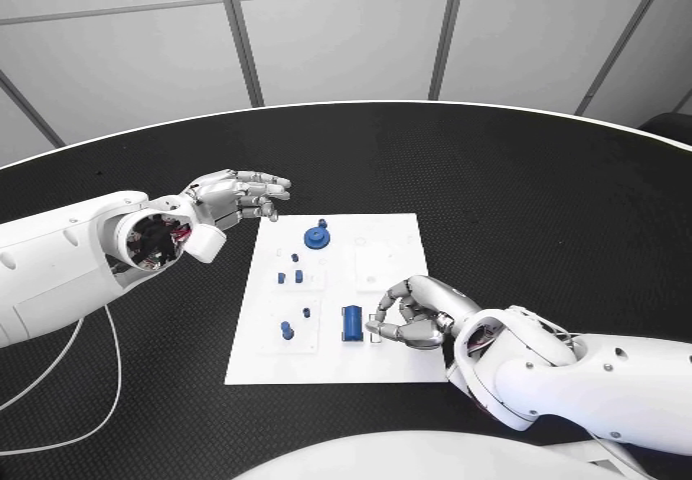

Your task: Assemble the parts on the task board

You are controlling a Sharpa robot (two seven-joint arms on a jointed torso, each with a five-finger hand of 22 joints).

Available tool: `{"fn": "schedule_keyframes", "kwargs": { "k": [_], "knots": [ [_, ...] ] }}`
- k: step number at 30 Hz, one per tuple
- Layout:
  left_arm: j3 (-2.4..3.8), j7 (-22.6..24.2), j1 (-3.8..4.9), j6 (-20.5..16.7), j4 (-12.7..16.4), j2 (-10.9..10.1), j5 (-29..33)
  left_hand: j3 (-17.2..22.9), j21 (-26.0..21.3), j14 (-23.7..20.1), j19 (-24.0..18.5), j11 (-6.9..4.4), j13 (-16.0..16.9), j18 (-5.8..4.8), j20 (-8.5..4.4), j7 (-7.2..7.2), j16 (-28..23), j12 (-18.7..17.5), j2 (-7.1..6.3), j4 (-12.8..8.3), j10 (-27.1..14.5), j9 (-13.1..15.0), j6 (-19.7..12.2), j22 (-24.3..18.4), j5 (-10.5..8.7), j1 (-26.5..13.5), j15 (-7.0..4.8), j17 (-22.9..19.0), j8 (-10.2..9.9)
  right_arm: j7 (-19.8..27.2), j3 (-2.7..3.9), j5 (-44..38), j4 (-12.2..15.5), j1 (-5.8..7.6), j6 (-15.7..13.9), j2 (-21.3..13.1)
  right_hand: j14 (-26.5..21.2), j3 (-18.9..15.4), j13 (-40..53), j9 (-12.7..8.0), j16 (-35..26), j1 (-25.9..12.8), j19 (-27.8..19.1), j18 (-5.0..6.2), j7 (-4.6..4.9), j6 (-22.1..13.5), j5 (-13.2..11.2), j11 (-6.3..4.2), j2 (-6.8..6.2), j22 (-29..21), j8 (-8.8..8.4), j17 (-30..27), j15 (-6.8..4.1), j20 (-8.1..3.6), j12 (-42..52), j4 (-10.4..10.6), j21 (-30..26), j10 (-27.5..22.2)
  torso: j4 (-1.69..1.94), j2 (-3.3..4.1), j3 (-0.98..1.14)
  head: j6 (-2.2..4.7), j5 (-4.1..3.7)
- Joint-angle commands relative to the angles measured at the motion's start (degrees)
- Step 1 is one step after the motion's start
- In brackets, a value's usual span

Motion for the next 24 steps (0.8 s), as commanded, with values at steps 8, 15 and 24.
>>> {"fn": "schedule_keyframes", "kwargs": {
  "k": [8,15,24],
  "knots": [
    [-0.01,0.1,-0.05,0.1,-0.4,0.2,0.0,-0.2,-0.2,-0.4,0.0,0.05,-0.1,1.00,0.24,0.92,0.0,0.3,0.36,0.2,-0.5,0.0,-0.5,-0.1,0.16,-0.2,-0.01,-0.1,0.4,-0.9,-0.18,-5.0,0.5,0.21,0.2,-8.7,5.8,2.9,9.5,-1.3,0.2,2.7,3.5,-0.36,0.44,0.6,-0.5,0.75,-0.86,7.8,-2.55,13.8,0.87,0.94,-0.6,-0.8,0.1,2.2,-1.07,-0.40,0.44,0.11,-0.70],
    [-0.02,0.1,-0.07,0.3,-0.6,0.4,0.0,-0.2,-0.2,-0.4,0.0,0.05,-0.1,1.00,0.24,0.92,0.0,0.3,0.36,0.2,-0.5,0.0,-0.5,-0.1,0.16,-0.2,-0.01,-0.1,0.4,-3.7,-0.42,-7.2,-0.9,0.20,0.7,-9.6,5.8,3.6,9.4,-1.4,0.1,2.5,3.5,-0.32,0.23,1.6,0.1,0.58,-1.22,7.7,-2.68,13.6,0.76,0.94,-0.9,-0.5,0.0,2.1,-1.04,-0.30,0.43,-0.08,-0.99],
    [-0.02,0.1,-0.08,0.3,-0.5,0.3,0.0,-0.2,-0.2,-0.4,0.0,0.05,-0.1,1.00,0.24,0.92,0.0,0.3,0.36,0.2,-0.5,0.0,-0.5,-0.1,0.16,-0.2,-0.01,-0.1,0.4,-5.5,-0.87,-7.6,-2.8,0.04,1.7,-8.2,5.7,3.9,9.1,-1.5,0.0,1.5,3.4,-0.23,0.13,2.2,0.8,0.50,-1.67,7.5,-2.88,13.4,0.68,0.91,-1.3,0.3,-0.4,2.0,-0.98,-0.15,0.35,-0.35,-0.99]
  ]
}}
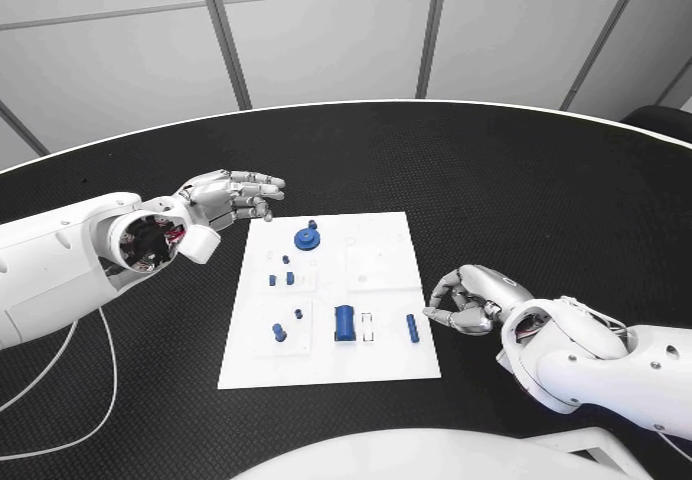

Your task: Assemble the parts on the task board

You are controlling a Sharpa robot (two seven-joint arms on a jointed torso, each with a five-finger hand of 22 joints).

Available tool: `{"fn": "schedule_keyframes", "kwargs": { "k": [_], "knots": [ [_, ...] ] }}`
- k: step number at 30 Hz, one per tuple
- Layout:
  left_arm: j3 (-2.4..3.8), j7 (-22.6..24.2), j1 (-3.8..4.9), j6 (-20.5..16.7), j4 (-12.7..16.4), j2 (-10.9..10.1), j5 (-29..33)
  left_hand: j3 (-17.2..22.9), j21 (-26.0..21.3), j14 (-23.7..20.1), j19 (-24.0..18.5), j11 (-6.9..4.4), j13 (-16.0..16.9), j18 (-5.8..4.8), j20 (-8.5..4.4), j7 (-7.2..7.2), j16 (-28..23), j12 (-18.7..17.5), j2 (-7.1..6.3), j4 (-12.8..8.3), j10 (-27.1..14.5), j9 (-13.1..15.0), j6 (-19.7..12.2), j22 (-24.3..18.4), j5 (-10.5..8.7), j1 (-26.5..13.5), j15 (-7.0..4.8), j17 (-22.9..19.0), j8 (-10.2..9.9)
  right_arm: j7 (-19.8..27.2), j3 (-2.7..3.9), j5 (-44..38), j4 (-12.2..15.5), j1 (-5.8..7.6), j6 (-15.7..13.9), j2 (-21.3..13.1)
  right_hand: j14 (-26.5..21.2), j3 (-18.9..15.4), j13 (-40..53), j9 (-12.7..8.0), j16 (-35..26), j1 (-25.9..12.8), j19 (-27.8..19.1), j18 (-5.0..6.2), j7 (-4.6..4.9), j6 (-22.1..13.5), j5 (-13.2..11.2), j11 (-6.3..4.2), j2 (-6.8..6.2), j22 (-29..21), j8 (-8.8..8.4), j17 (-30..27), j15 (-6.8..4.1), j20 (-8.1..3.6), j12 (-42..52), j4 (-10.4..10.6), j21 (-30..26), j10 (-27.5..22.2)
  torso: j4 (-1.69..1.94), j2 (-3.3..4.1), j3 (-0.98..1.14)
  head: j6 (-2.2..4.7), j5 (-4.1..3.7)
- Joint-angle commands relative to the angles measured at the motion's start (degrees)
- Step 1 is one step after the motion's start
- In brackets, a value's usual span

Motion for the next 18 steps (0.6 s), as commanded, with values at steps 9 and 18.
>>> {"fn": "schedule_keyframes", "kwargs": {
  "k": [9,18],
  "knots": [
    [0.00,0.0,0.00,0.0,0.3,-0.5,0.0,-0.2,-0.2,-0.4,0.0,0.05,-0.1,1.00,0.24,0.92,0.0,0.3,0.36,0.2,-0.5,0.0,-0.5,-0.1,0.16,-0.2,-0.01,-0.1,0.4,-0.5,-0.59,-0.1,-1.4,-0.52,-0.2,2.5,5.7,-0.1,9.0,-0.1,-0.2,-1.8,3.3,-0.16,0.06,0.7,0.1,0.11,-1.28,7.2,-0.54,13.1,0.20,0.46,-0.7,1.2,-0.8,1.8,-0.08,-0.08,0.18,-0.55,0.48],
    [0.00,0.0,0.00,0.1,0.3,-0.5,0.0,-0.2,-0.2,-0.4,0.0,0.05,-0.1,1.00,0.24,0.92,0.0,0.3,0.36,0.2,-0.5,0.0,-0.5,-0.1,0.16,-0.2,-0.01,-0.1,0.4,-0.6,-0.66,-0.1,-1.7,-0.59,-0.1,3.6,5.6,-1.1,8.9,0.0,-0.2,-3.6,3.2,-0.11,0.18,0.9,-1.1,0.22,-2.17,7.1,-0.80,13.0,0.29,0.52,-1.0,1.7,-1.1,1.8,0.00,-0.01,0.05,-0.63,0.41]
  ]
}}
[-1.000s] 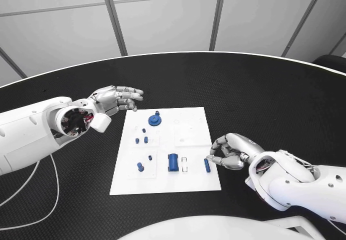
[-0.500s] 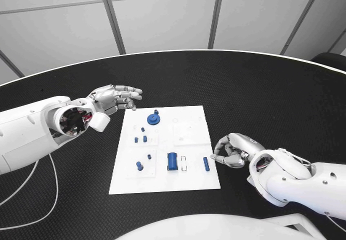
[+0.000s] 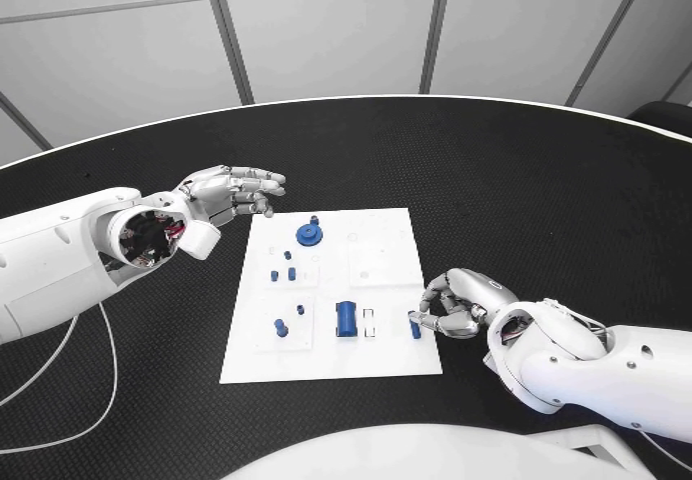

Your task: Assemble the parts on the task board

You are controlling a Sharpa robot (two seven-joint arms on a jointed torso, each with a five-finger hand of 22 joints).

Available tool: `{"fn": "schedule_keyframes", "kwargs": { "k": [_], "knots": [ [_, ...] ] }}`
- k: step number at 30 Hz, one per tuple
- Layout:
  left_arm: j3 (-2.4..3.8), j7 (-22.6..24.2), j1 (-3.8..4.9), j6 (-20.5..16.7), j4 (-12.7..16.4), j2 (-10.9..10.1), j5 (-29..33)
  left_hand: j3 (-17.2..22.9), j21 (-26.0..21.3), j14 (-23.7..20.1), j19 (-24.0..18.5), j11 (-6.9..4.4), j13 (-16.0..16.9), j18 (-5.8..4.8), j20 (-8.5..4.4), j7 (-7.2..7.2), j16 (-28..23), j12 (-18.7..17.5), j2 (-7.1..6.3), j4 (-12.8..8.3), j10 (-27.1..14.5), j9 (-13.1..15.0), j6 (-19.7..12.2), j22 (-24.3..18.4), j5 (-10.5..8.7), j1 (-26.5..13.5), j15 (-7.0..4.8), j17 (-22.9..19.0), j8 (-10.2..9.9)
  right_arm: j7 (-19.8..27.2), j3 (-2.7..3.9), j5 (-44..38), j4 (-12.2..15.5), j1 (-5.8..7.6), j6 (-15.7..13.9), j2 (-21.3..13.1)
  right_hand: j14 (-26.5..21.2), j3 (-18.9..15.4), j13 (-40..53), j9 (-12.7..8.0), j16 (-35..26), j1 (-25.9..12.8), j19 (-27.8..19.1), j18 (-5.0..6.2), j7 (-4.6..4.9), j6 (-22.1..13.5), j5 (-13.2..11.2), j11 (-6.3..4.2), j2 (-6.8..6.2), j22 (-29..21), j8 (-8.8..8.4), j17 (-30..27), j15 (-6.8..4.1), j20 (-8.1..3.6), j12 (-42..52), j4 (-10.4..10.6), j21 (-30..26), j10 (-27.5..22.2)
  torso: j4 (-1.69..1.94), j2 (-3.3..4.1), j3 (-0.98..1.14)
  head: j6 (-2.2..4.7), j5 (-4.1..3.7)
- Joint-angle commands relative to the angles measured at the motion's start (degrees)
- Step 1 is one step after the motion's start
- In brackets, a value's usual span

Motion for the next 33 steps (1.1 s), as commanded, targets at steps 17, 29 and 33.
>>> {"fn": "schedule_keyframes", "kwargs": {
  "k": [17,29,33],
  "knots": [
    [0.00,-0.1,0.01,-0.1,0.3,-0.4,0.0,-0.2,-0.3,-0.4,0.1,0.05,-0.1,1.00,0.25,0.91,0.1,0.4,0.34,0.3,-0.5,0.0,-0.6,-0.2,0.15,-0.2,-0.01,-0.1,0.4,-1.4,-0.02,-1.0,-1.4,-0.02,4.1,1.6,5.6,-2.1,8.6,0.4,-0.4,-2.4,3.1,-0.03,-0.02,1.1,-0.1,0.11,-0.32,6.9,-0.11,12.7,0.23,0.52,-0.8,0.1,-0.8,1.5,0.01,0.00,-0.09,-0.32,0.24],
    [0.00,-0.2,0.02,-0.2,0.5,-0.6,0.0,-0.2,-0.3,-0.4,0.1,0.05,-0.1,1.00,0.25,0.91,0.1,0.4,0.34,0.3,-0.5,0.0,-0.6,-0.2,0.15,-0.2,-0.01,-0.1,0.4,-1.9,-0.04,-3.0,-2.9,-0.03,6.0,2.9,5.5,-2.3,8.4,0.8,-0.5,-0.9,3.1,0.00,-0.23,1.0,0.3,-0.08,-0.50,6.8,0.06,12.6,0.07,0.41,-1.1,-0.6,-0.9,1.4,-0.03,-0.03,-0.04,-0.54,0.45],
    [0.00,-0.2,0.03,-0.2,0.6,-0.7,0.0,-0.2,-0.3,-0.4,0.1,0.05,-0.1,1.00,0.25,0.91,0.1,0.4,0.34,0.3,-0.5,0.0,-0.6,-0.2,0.15,-0.2,-0.01,-0.1,0.4,-2.1,-0.05,-4.9,-3.5,-0.05,7.5,3.3,5.5,-2.0,8.4,1.0,-0.5,1.0,3.1,0.00,-0.27,0.9,-0.2,-0.13,-0.57,6.8,0.10,12.6,0.01,0.33,-1.2,-1.2,-1.0,1.3,-0.02,-0.02,-0.06,-0.62,0.47]
  ]
}}
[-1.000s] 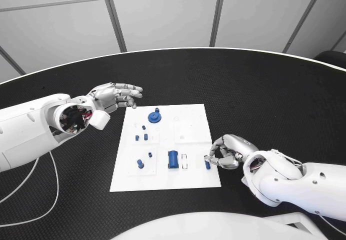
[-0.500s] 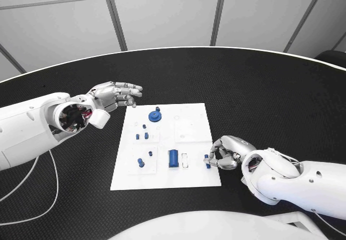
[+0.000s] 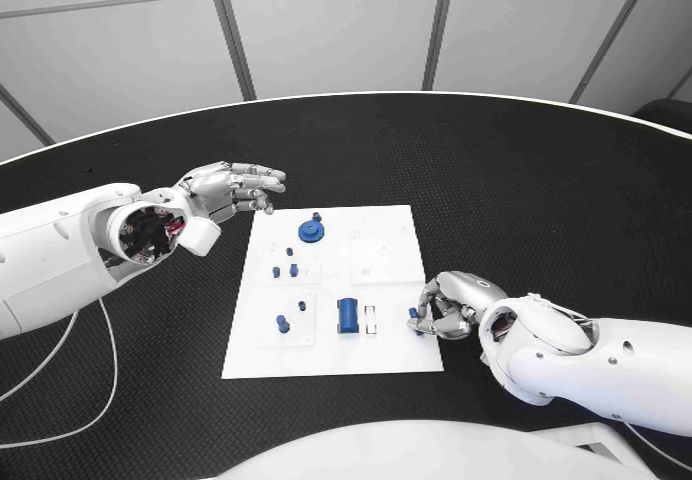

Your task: Assemble the parts on the task board

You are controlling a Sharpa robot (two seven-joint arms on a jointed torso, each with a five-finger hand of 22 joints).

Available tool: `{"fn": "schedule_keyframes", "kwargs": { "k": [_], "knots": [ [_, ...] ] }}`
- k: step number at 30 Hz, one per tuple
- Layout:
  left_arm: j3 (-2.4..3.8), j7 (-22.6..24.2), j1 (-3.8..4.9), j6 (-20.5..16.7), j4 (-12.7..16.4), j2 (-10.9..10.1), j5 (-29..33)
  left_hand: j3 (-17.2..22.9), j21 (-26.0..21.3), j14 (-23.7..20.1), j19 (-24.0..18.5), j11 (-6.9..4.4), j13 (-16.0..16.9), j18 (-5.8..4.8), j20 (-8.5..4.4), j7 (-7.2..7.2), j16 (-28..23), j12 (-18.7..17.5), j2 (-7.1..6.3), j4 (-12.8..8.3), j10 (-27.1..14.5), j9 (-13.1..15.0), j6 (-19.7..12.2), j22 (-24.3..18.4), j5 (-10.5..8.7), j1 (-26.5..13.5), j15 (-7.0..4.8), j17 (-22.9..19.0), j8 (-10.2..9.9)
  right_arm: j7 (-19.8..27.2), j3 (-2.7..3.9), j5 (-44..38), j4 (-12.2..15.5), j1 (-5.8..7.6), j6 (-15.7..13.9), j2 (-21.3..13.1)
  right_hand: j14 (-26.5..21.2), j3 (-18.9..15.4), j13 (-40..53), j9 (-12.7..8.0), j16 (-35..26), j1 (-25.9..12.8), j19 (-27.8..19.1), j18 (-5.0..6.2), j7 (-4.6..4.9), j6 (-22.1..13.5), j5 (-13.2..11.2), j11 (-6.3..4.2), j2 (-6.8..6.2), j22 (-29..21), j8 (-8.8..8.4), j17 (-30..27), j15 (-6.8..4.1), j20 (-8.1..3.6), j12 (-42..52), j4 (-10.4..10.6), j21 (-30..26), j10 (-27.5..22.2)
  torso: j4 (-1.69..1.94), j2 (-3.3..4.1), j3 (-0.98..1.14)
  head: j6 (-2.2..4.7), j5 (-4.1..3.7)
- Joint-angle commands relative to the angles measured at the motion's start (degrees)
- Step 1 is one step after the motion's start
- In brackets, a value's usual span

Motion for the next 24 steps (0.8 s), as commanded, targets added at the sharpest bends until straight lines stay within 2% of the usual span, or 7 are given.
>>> {"fn": "schedule_keyframes", "kwargs": {
  "k": [1,2,7,12,16,21,24],
  "knots": [
    [0.00,0.0,0.00,0.0,0.1,-0.1,0.0,0.0,-0.3,-0.4,0.1,0.05,-0.1,0.99,0.25,0.91,0.1,0.4,0.34,0.2,-0.5,0.0,-0.6,-0.1,0.15,-0.2,-0.01,-0.1,0.2,-0.1,-0.02,-1.6,-0.3,-0.03,1.3,0.3,5.5,0.2,8.3,0.0,-0.2,1.3,2.9,0.00,-0.26,0.0,-0.3,-0.13,0.01,6.8,0.07,12.6,0.00,0.12,-0.4,-0.7,-0.4,1.3,0.01,0.03,-0.03,-0.11,0.02],
    [0.00,-0.1,0.00,0.0,0.1,-0.1,0.0,0.0,-0.3,-0.4,0.1,0.05,-0.1,0.99,0.25,0.91,0.1,0.4,0.34,0.2,-0.5,0.0,-0.6,-0.1,0.15,-0.2,-0.01,-0.1,0.2,-0.1,-0.03,-2.0,-0.4,-0.04,1.7,0.4,5.6,0.3,8.3,0.0,-0.2,1.9,2.9,-0.01,-0.28,0.0,-0.4,-0.15,-0.03,6.9,0.07,12.7,-0.01,0.10,-0.5,-0.9,-0.3,1.3,-0.02,0.02,0.03,-0.17,0.07],
    [0.00,-0.1,0.01,0.0,0.2,-0.2,0.0,0.0,-0.3,-0.4,0.1,0.05,-0.1,0.99,0.25,0.91,0.1,0.4,0.34,0.2,-0.5,0.0,-0.6,-0.1,0.15,-0.2,-0.01,-0.1,0.2,-0.4,-0.10,-4.4,-0.6,-0.11,4.0,0.7,5.6,1.7,8.2,0.2,-0.2,5.8,2.9,-0.06,-0.25,-0.1,-2.3,-0.16,-0.58,7.0,-0.11,12.8,-0.04,0.05,-0.8,-3.1,-0.3,1.1,-0.04,-0.03,0.01,-0.25,0.11],
    [0.00,-0.2,0.01,-0.1,0.2,-0.3,0.0,0.0,-0.3,-0.4,0.1,0.05,-0.1,0.99,0.25,0.91,0.1,0.4,0.34,0.2,-0.5,0.0,-0.6,-0.1,0.15,-0.2,-0.01,-0.1,0.2,-0.6,-0.15,-6.1,-0.6,-0.15,5.7,0.9,5.6,2.3,8.1,0.1,-0.1,6.7,2.9,-0.12,-0.21,-0.1,-2.9,-0.12,-0.70,7.2,-0.25,12.9,0.01,0.07,-1.0,-3.6,-0.1,1.0,-0.07,-0.06,0.03,-0.29,0.13],
    [0.01,-0.2,0.01,-0.1,0.2,-0.3,0.0,0.0,-0.3,-0.4,0.1,0.05,-0.1,0.99,0.25,0.91,0.1,0.4,0.34,0.2,-0.5,0.0,-0.6,-0.1,0.15,-0.2,-0.01,-0.1,0.2,-0.6,-0.17,-6.7,-0.6,-0.16,6.2,0.9,5.6,3.0,8.1,0.1,-0.1,7.5,3.0,-0.13,-0.19,0.0,-2.4,-0.11,-0.63,7.3,-0.39,12.9,0.02,0.09,-1.0,-4.0,0.0,0.9,-0.05,-0.05,0.03,-0.24,0.05],
    [0.01,-0.2,0.02,-0.1,0.2,-0.3,0.0,0.0,-0.3,-0.4,0.1,0.05,-0.1,0.99,0.25,0.91,0.1,0.4,0.34,0.2,-0.5,0.0,-0.6,-0.1,0.15,-0.2,-0.01,-0.1,0.2,-0.7,-0.17,-7.1,-0.2,-0.17,6.2,0.8,5.6,4.4,8.1,0.0,-0.1,8.1,3.0,-0.15,-0.13,0.1,-0.5,-0.07,-0.73,7.4,-0.62,13.0,0.06,0.12,-1.1,-4.5,0.0,0.9,-0.06,-0.03,0.07,-0.23,0.03],
    [0.01,-0.2,0.02,-0.1,0.2,-0.2,0.0,0.0,-0.3,-0.4,0.1,0.05,-0.1,0.99,0.25,0.91,0.1,0.4,0.34,0.2,-0.5,0.0,-0.6,-0.1,0.15,-0.2,-0.01,-0.1,0.2,-0.8,-0.16,-7.3,0.8,-0.17,5.2,0.3,5.7,8.2,8.2,0.0,0.0,9.3,3.1,-0.18,-0.31,0.7,3.9,-0.27,-0.10,7.5,-0.69,13.2,-0.10,-0.02,-1.1,-5.7,0.1,0.9,-0.03,-0.08,0.05,-0.14,-0.09]
  ]
}}
